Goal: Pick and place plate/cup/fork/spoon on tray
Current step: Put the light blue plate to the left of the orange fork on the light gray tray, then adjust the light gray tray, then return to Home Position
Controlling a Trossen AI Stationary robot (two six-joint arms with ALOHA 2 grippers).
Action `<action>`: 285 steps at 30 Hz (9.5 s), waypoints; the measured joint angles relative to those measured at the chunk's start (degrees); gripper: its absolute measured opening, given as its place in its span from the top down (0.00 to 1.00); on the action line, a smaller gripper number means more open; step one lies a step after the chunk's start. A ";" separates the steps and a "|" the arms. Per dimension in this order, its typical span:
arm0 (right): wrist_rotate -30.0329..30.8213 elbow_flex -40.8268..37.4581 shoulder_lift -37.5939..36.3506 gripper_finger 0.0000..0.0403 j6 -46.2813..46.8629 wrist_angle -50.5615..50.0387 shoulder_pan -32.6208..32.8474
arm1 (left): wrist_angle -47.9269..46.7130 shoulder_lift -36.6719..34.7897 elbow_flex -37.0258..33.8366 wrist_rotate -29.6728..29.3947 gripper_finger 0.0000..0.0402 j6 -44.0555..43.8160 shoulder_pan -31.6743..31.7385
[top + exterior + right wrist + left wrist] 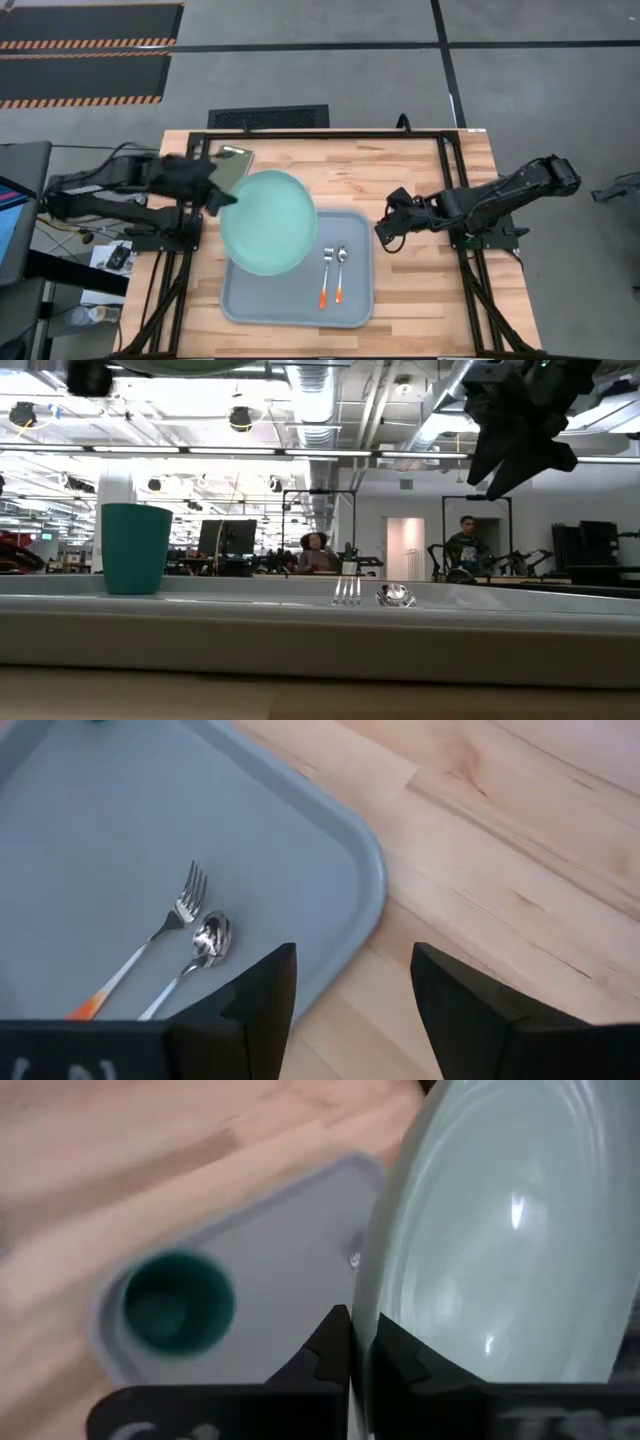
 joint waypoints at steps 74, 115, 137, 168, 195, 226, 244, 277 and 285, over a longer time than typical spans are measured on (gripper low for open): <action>3.87 0.09 -0.04 0.45 1.55 0.65 1.94 | 27.34 24.93 -34.28 -21.39 1.00 -70.90 -52.82; 3.20 0.09 -0.04 0.45 1.21 0.64 1.98 | 22.89 18.58 -34.71 -18.67 0.54 -71.51 -51.25; 3.37 0.09 -0.04 0.45 1.01 0.64 1.98 | 5.68 14.41 -32.80 -14.78 0.85 -65.62 -51.61; 2.44 0.09 -0.04 0.45 0.96 0.63 2.01 | 22.75 24.89 -35.65 -13.27 1.00 -66.01 -51.64; 2.43 0.09 -0.04 0.45 0.07 0.63 2.01 | 29.11 24.87 -35.63 -16.01 1.00 -66.31 -51.63; 0.87 18.71 -4.53 0.45 -55.43 8.56 -4.90 | 23.91 -28.07 -23.72 -37.86 1.00 11.97 -51.48; -26.32 -21.06 -36.36 0.45 -47.20 51.80 -25.58 | 42.85 -41.75 -29.71 -16.60 1.00 48.68 -52.89; -22.94 -48.76 -44.00 0.45 -44.84 80.24 -25.34 | 66.85 -41.71 -60.33 -11.38 1.00 59.06 -52.30; -22.92 -48.78 -43.96 0.45 -45.63 79.18 -25.34 | 67.28 -41.73 -60.37 -15.59 1.00 65.33 -43.10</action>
